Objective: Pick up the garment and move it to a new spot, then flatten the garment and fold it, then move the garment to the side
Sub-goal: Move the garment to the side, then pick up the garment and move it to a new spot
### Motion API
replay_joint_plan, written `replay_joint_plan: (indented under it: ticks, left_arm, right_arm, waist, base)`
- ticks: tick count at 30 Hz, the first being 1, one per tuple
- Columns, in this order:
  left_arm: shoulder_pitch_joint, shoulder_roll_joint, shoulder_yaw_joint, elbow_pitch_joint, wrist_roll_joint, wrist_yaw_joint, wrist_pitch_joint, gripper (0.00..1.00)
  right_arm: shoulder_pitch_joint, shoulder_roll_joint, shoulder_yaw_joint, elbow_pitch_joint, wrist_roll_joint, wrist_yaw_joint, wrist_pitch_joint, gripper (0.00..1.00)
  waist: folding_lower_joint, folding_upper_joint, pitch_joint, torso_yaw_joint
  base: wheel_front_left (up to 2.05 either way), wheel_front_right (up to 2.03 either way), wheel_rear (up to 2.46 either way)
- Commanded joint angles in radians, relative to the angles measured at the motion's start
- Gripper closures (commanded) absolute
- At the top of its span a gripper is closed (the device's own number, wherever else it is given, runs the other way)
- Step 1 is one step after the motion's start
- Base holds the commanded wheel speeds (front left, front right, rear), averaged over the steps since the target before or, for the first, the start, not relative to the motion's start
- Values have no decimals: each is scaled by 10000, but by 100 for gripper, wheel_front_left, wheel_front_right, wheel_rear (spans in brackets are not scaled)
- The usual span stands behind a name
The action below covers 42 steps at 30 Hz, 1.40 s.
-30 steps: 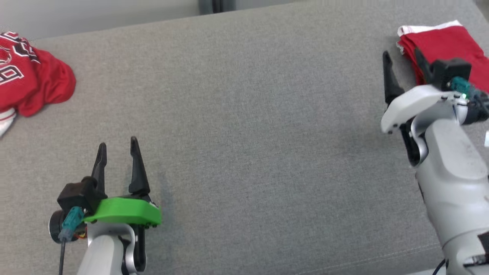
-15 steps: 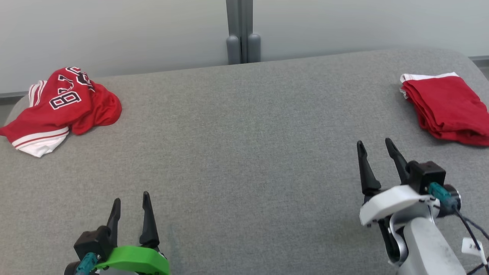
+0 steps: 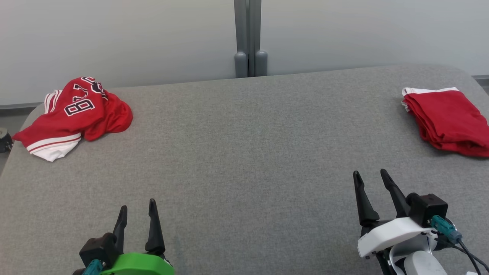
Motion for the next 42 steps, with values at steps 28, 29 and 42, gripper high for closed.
replay_joint_plan:
  ticks: [28, 29, 42]
  left_arm:
    - [-453, 53, -4, -124, 469, -56, -2, 0]
    - [-456, 59, 29, -127, 472, -57, -2, 0]
    - [70, 12, 795, -838, 281, 188, -2, 0]
  right_arm:
    - [-4, -21, -9, -360, 12, -14, 4, 0]
    - [-41, -21, 9, -335, 22, -14, -14, 0]
    - [-897, -36, 991, -62, -150, -14, 165, 0]
  waist:
    - [0, 0, 388, 3656]
    - [0, 0, 399, 3963]
    - [0, 0, 880, 5315]
  base:
    - [0, 0, 0]
    - [0, 0, 0]
    - [0, 0, 0]
